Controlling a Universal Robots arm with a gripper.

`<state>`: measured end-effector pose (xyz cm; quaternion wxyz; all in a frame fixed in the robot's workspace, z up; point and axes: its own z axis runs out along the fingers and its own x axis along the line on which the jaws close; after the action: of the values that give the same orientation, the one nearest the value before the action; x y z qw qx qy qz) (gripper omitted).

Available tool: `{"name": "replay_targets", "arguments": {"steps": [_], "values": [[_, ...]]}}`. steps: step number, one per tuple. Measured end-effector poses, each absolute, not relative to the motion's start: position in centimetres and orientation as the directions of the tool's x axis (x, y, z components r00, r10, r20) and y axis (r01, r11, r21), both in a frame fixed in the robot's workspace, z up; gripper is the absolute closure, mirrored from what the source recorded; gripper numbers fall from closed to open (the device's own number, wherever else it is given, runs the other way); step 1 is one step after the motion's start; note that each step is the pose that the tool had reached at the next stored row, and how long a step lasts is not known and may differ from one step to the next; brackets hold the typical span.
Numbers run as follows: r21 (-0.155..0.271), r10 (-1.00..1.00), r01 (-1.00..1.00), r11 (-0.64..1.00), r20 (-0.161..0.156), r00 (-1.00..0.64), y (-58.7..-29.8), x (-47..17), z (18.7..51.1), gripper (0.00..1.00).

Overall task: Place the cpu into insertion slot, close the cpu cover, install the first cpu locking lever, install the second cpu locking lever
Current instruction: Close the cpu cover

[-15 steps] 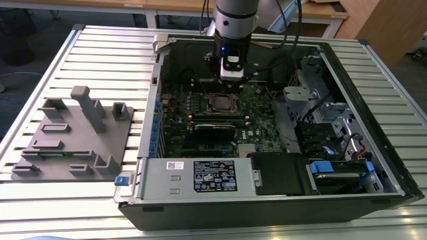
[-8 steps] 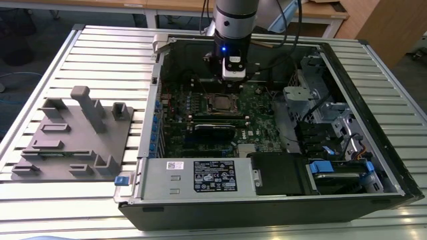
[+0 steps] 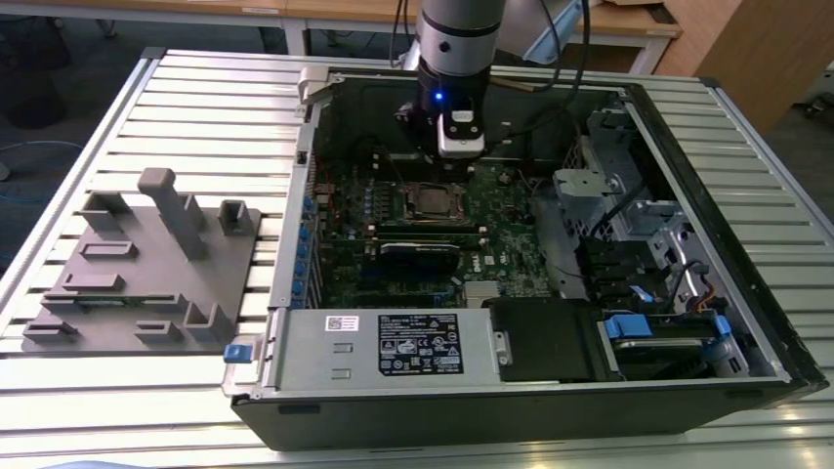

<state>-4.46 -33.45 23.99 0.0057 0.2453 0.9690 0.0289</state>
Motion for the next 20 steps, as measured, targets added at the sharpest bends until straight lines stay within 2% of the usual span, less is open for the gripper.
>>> {"name": "replay_targets", "arguments": {"steps": [20], "values": [[0.068,0.333,0.333,0.941,0.007,-0.943,-33.45,-4.50,23.97,0.90]]}}
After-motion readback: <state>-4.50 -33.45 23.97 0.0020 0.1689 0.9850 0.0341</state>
